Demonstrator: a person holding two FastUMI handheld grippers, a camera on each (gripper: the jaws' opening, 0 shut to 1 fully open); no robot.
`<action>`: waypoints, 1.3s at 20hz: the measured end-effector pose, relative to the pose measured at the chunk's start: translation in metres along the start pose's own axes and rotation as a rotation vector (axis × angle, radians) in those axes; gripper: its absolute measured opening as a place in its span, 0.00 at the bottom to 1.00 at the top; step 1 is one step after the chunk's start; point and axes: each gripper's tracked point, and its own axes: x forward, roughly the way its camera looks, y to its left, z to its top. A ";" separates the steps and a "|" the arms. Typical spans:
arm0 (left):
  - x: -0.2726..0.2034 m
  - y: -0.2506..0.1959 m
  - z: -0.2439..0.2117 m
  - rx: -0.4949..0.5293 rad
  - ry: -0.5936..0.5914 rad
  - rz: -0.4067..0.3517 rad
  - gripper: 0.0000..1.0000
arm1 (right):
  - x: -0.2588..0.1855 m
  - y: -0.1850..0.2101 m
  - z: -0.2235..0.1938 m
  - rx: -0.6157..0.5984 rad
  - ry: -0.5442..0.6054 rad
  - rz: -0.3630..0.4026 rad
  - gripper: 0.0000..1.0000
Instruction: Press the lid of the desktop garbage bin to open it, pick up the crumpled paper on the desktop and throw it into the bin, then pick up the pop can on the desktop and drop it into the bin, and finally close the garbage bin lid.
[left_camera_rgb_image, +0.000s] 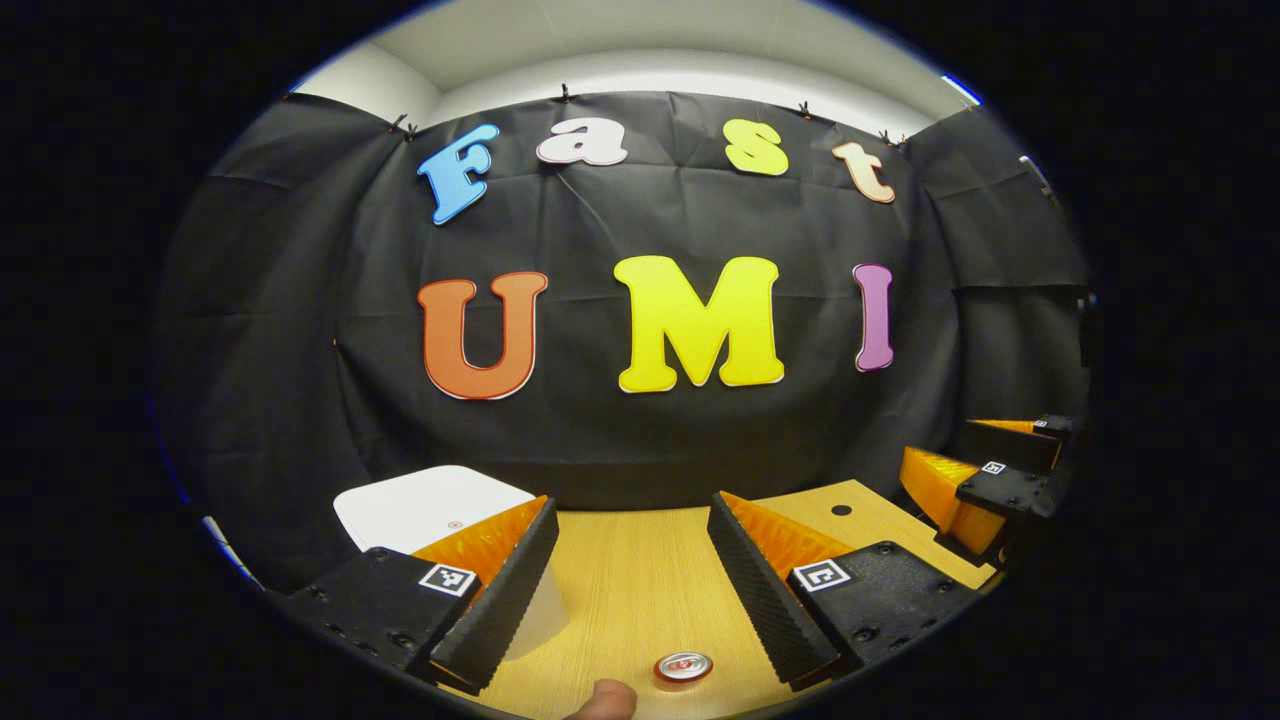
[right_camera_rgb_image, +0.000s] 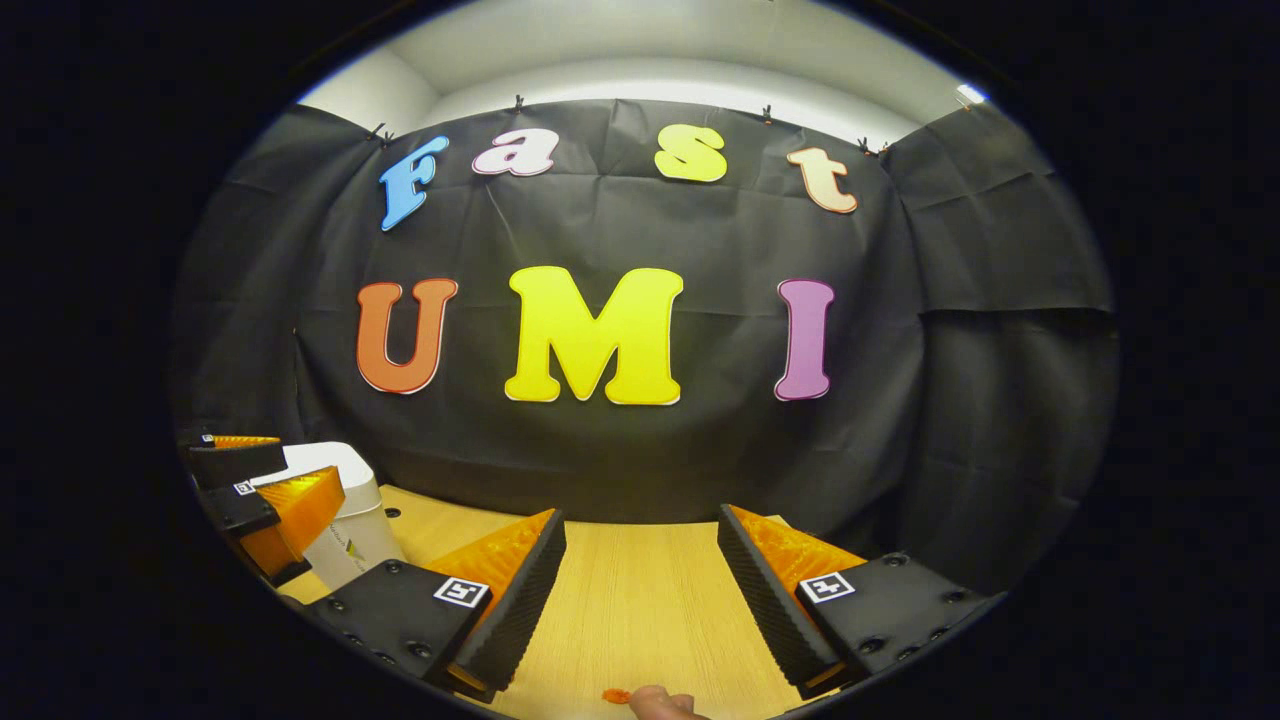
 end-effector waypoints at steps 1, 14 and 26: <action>0.002 -0.001 -0.002 0.003 0.006 0.000 0.99 | 0.000 -0.001 0.000 -0.002 0.002 -0.001 0.94; 0.009 -0.001 -0.011 0.019 0.033 0.033 0.99 | 0.004 -0.006 -0.004 -0.012 0.012 0.021 0.96; 0.028 0.055 -0.017 -0.039 0.049 0.166 0.37 | 0.015 0.005 0.006 -0.073 -0.010 0.013 0.96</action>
